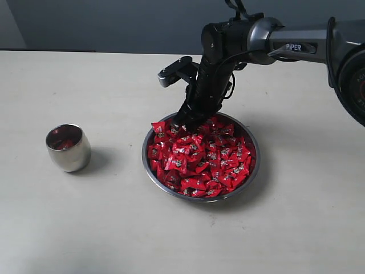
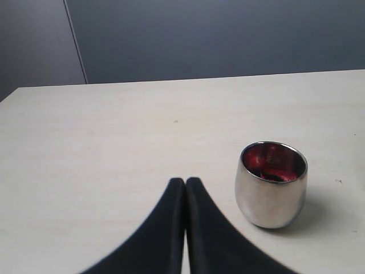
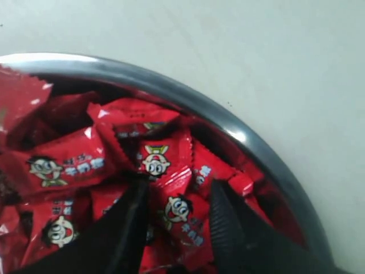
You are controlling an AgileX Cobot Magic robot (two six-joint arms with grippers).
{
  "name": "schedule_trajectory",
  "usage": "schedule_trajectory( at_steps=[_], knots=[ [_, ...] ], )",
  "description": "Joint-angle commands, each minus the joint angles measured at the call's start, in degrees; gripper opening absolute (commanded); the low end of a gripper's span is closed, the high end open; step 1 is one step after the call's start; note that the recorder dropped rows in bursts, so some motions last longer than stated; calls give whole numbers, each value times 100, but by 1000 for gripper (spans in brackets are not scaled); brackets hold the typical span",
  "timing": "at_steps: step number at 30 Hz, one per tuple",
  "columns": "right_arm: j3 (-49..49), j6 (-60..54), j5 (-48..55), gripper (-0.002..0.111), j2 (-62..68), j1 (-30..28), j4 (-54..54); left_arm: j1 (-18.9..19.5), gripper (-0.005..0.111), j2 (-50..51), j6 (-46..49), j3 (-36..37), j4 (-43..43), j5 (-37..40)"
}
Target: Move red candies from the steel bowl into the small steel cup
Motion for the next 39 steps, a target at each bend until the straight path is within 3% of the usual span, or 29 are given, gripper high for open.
schedule_trajectory(
  at_steps=[1, 27, 34, 39],
  knots=[
    [-32, 13, 88, 35, 9, -23, -42, 3, 0, -26, -14, 22, -13, -9],
    [-32, 459, 398, 35, 311, -23, -328, 3, 0, -26, -14, 22, -13, -9],
    [-32, 474, 511, 12, 288, -23, -328, 3, 0, -26, -14, 22, -13, -9],
    [-32, 474, 525, 7, 288, -23, -328, 3, 0, -26, -14, 22, -13, -9]
  ],
)
